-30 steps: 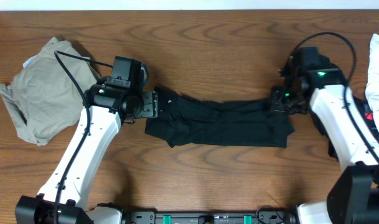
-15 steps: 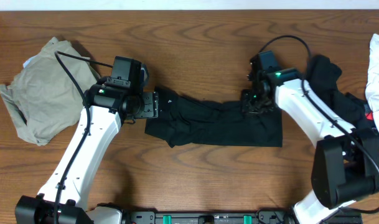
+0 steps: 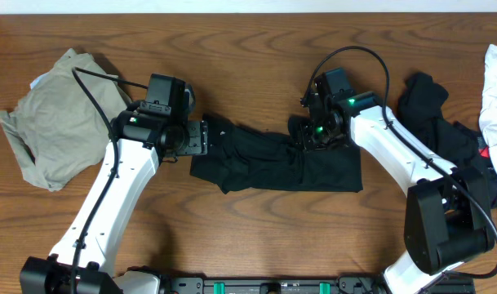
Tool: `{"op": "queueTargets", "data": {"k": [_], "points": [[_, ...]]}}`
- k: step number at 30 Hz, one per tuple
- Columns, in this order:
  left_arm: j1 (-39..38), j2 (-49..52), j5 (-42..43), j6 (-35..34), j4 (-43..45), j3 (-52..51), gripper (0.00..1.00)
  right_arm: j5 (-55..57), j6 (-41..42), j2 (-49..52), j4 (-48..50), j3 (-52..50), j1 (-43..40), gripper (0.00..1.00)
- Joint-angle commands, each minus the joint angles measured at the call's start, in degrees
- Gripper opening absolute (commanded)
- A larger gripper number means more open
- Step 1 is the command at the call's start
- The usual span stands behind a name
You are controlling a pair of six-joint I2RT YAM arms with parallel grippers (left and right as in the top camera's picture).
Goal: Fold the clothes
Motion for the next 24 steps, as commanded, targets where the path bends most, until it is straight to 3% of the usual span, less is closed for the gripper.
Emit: {"op": "queueTargets", "data": {"k": [1,14,24], "points": [[0.3,-0.2,0.0,-0.8,-0.2,-1.0,0.73,-1.3,-1.6,0.5,0.0,1.0,-0.3,0.35],[0.3,-0.2,0.0,-0.8,-0.2,-1.2,0.73,-1.1,-1.3,0.5,-7.0,0.2,-0.3,0.35],[0.3,0.6,5.9,-0.7,2.4,-1.3,0.84,-1.1,-1.3,0.8,2.6,-4.3,0.2,0.33]]}}
